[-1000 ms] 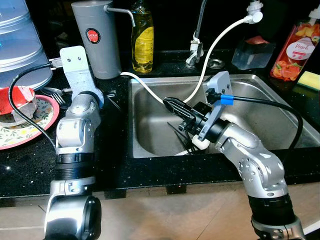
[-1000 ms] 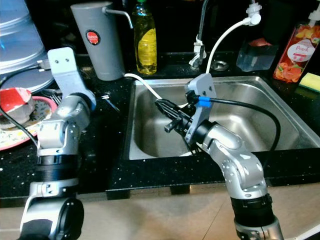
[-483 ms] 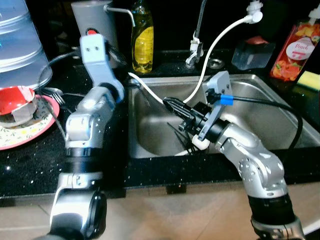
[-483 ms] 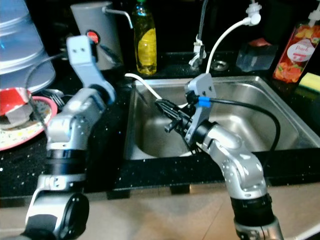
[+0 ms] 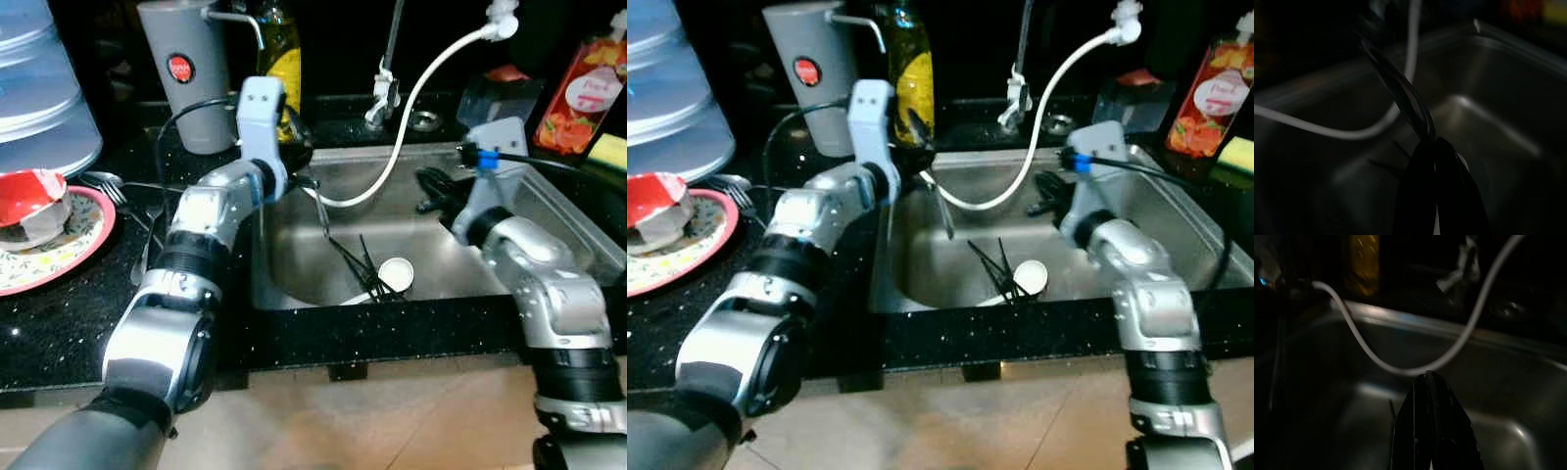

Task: Kitchen organization

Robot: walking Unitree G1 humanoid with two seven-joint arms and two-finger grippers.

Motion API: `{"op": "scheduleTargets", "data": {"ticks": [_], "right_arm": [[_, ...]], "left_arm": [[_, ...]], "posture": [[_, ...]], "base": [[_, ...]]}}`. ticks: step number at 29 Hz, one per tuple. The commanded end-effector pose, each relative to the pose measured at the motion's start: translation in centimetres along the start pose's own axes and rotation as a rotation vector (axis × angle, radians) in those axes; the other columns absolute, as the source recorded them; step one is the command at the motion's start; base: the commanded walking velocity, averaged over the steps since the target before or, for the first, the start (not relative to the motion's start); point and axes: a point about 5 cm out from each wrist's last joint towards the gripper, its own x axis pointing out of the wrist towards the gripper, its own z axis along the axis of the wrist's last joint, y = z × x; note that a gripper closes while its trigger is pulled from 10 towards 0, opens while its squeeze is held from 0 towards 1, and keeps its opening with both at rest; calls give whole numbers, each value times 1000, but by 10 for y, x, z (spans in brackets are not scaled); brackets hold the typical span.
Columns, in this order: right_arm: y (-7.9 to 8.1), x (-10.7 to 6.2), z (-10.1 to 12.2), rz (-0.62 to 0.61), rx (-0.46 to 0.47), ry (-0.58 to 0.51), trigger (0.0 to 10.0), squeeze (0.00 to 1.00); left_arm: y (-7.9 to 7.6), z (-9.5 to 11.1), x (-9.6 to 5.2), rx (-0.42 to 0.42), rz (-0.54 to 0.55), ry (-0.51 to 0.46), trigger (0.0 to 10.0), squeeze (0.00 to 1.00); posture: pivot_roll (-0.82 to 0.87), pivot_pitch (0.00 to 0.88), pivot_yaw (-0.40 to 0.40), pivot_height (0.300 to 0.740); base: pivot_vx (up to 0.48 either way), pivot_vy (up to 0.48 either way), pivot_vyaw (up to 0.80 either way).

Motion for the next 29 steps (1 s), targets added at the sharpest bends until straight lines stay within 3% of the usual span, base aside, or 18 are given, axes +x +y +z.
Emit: {"op": "scheduleTargets", "data": {"ticks": [1, 5, 7, 10, 14, 15, 16, 25, 26, 27, 29], "right_arm": [[-7, -4, -6, -22, -13, 38, 10000, 0], [-12, -6, -9, -47, -32, 59, 10000, 0], [-12, -8, -10, -28, -33, 63, 10000, 0], [-6, -16, -12, 72, -55, 84, 10000, 0], [-5, -15, -14, 67, -57, 93, 10000, 0], [-5, -14, -14, 63, -50, 86, 10000, 0], [-4, -13, -13, 60, -46, 78, 10000, 0], [11, -5, 5, 79, 8, -38, 10000, 0], [15, -3, 11, 85, 18, -62, 10000, 0], [15, -3, 11, 85, 18, -62, 10000, 0], [19, -1, 16, 81, 39, -89, 10000, 0]], "left_arm": [[-9, -7, 7, 34, -44, 46, 10000, 0], [-13, -14, 11, 33, -57, 83, 10000, 0], [-17, -18, 13, 45, -75, 96, 10000, 0], [-35, -36, 21, 92, -162, 144, 10000, 0], [-40, -40, 23, 93, -180, 152, 10000, 0], [-40, -41, 24, 93, -181, 155, 10000, 741], [-41, -42, 24, 92, -180, 159, 10000, 1000], [-27, -38, 21, 111, -101, 123, 10000, 1000], [-19, -31, 19, 149, -13, 94, 10000, 0], [-19, -31, 19, 149, -13, 94, 10000, 0], [-10, -23, 16, 237, 70, 77, 10000, 0]], "posture": [[-126, 130, 53, 740], [-126, 130, 53, 740], [-135, 132, 52, 740], [-141, 133, 52, 740], [-154, 132, 49, 740], [-154, 132, 49, 740], [-153, 132, 48, 740], [-142, 118, 44, 740], [-142, 118, 44, 740], [-142, 118, 44, 740], [-141, 119, 42, 740]], "base": [[0, 0, 0], [0, 0, 0], [0, 0, 0], [0, 0, 0], [0, 0, 0], [0, 0, 0], [0, 0, 0], [0, 0, 0], [0, 0, 0], [0, 0, 0], [0, 0, 0]]}}
